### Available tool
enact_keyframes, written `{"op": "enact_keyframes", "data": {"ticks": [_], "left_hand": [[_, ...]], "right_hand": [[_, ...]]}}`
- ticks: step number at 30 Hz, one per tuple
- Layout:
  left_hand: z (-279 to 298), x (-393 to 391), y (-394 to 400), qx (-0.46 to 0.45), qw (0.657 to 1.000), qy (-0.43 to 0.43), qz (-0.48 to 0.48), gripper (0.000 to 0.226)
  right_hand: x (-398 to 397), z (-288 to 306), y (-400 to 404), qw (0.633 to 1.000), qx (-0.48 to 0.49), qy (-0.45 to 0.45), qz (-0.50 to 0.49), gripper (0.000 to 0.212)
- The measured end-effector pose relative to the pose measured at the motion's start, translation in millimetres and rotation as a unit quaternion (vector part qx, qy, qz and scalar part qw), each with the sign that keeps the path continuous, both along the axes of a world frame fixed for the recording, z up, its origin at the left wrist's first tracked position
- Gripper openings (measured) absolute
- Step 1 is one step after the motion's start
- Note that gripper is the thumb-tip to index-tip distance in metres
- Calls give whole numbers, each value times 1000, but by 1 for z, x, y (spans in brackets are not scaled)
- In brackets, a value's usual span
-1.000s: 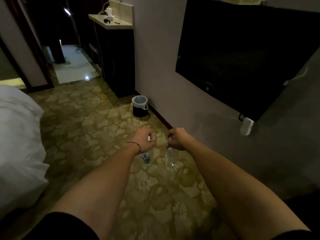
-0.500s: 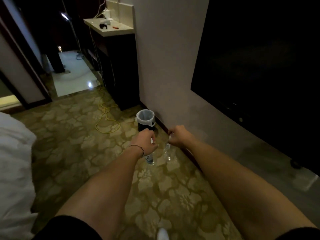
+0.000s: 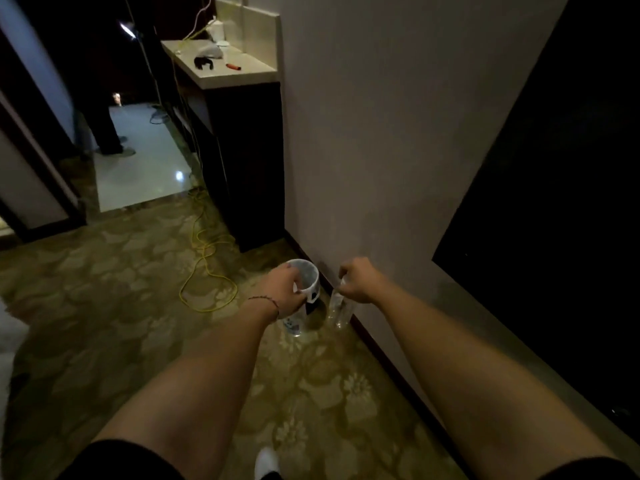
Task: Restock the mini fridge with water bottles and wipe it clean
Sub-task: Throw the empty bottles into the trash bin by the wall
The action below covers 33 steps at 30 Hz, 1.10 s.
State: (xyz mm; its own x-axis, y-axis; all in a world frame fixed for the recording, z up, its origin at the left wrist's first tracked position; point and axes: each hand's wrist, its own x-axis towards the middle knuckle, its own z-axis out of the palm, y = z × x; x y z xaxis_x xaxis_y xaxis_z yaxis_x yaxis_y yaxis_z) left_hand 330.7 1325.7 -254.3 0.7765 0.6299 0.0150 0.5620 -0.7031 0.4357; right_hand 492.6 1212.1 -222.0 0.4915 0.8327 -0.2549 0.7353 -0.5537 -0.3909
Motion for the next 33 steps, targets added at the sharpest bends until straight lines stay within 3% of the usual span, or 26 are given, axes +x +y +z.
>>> {"op": "enact_keyframes", "data": {"ticks": [9,21,27,33], "left_hand": [[-18,94,190,2,999,49,1,13],[-68,203,367,-36,997,50,39,17],[-148,238,423,-68,994,73,42,18],[-286,285,479,-60,995,75,15,16]], "right_hand": [[87,-22,193,999,-21,26,-14,29],[192,-68,394,999,-18,16,37,29],[221,-143,449,997,-56,32,35,33],[251,-290,500,997,-66,40,-8,28]]}}
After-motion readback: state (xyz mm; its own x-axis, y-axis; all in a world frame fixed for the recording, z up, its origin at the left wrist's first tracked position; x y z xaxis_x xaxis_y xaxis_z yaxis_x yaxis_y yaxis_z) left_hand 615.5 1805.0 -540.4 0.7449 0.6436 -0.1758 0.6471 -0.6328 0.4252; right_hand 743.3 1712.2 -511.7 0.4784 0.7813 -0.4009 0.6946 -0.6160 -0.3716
